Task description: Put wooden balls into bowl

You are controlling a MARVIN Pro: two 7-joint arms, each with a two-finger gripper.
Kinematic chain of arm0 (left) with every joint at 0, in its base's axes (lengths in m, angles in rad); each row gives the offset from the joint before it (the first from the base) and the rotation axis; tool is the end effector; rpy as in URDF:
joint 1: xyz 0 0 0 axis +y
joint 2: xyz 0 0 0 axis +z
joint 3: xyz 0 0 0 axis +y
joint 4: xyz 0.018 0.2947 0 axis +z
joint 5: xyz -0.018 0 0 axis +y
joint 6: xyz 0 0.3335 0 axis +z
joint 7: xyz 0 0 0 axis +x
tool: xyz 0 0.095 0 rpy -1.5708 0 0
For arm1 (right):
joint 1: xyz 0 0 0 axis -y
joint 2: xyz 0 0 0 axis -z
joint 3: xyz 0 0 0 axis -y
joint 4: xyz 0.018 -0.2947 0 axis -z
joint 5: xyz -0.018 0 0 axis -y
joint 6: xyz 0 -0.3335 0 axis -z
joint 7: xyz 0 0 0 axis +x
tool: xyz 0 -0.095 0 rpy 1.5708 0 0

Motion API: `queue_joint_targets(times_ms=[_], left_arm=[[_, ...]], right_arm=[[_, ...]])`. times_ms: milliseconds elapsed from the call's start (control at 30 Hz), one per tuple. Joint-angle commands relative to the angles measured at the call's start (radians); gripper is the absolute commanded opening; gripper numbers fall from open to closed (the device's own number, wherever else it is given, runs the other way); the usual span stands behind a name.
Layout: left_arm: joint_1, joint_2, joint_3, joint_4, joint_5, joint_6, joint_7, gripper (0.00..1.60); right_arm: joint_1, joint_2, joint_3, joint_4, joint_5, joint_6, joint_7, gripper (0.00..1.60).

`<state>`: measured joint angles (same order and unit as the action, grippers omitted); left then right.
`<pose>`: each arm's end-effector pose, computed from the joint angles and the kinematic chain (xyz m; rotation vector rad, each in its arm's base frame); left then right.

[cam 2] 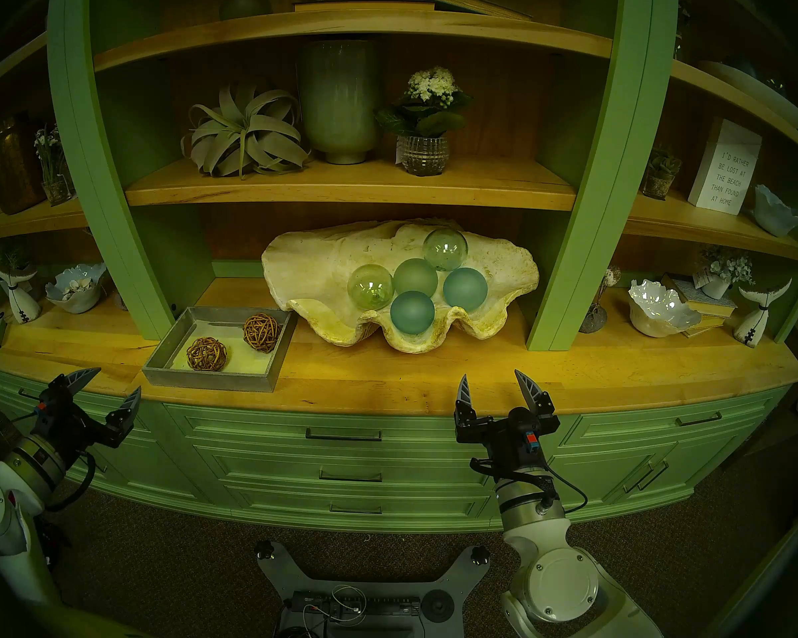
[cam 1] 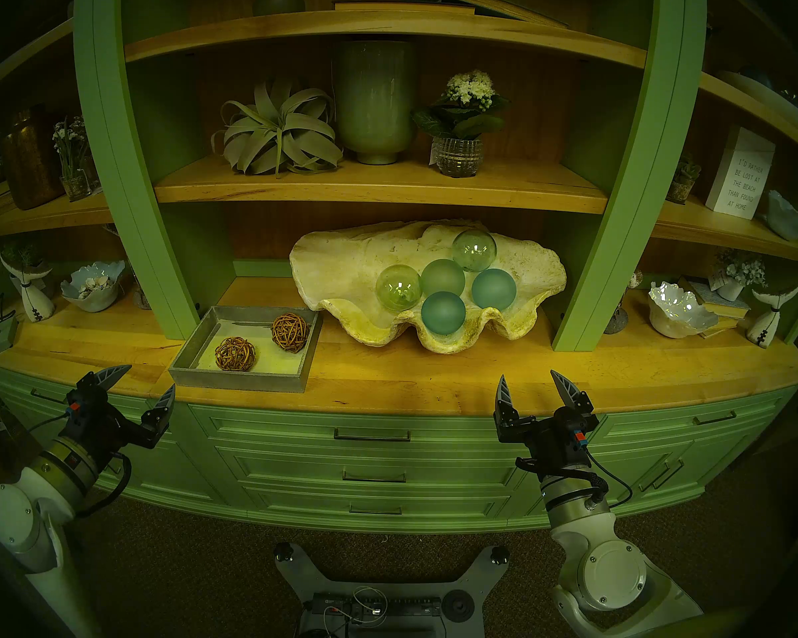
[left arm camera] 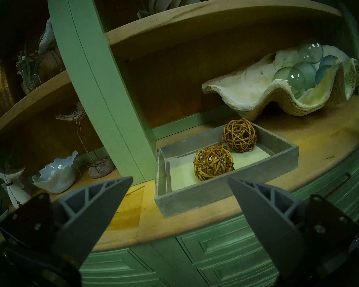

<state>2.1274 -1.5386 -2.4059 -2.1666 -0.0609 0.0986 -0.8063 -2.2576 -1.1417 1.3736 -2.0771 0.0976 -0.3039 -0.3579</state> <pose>0.2057 0.2231 -0.2228 -2.2442 0.4577 -1.8899 0.2338 -0.0002 -0.3156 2.1216 0.1381 2.2878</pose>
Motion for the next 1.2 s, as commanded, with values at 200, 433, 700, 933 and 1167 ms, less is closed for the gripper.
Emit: queue_joint_targets(times_ms=[200, 433, 700, 933, 1167], left_arm=[[-0.177, 0.182, 0.082, 0.029, -0.035, 0.168, 0.063, 1.60], [-0.253, 0.267, 0.182, 0.110, -0.062, 0.283, 0.076, 1.60], [-0.334, 0.358, 0.267, 0.210, -0.095, 0.377, 0.091, 1.60], [-0.379, 0.413, 0.321, 0.268, -0.122, 0.426, 0.104, 1.60], [-0.450, 0.478, 0.391, 0.338, -0.158, 0.476, 0.106, 1.60]], right_arm=[[0.011, -0.002, -0.002, -0.021, -0.001, -0.007, 0.001, 1.60], [0.012, -0.002, -0.002, -0.019, -0.002, -0.008, 0.000, 1.60], [0.013, -0.001, -0.003, -0.016, -0.002, -0.008, 0.000, 1.60], [0.014, -0.001, -0.003, -0.015, -0.002, -0.009, -0.001, 1.60], [0.014, -0.001, -0.004, -0.015, -0.002, -0.009, -0.001, 1.60]])
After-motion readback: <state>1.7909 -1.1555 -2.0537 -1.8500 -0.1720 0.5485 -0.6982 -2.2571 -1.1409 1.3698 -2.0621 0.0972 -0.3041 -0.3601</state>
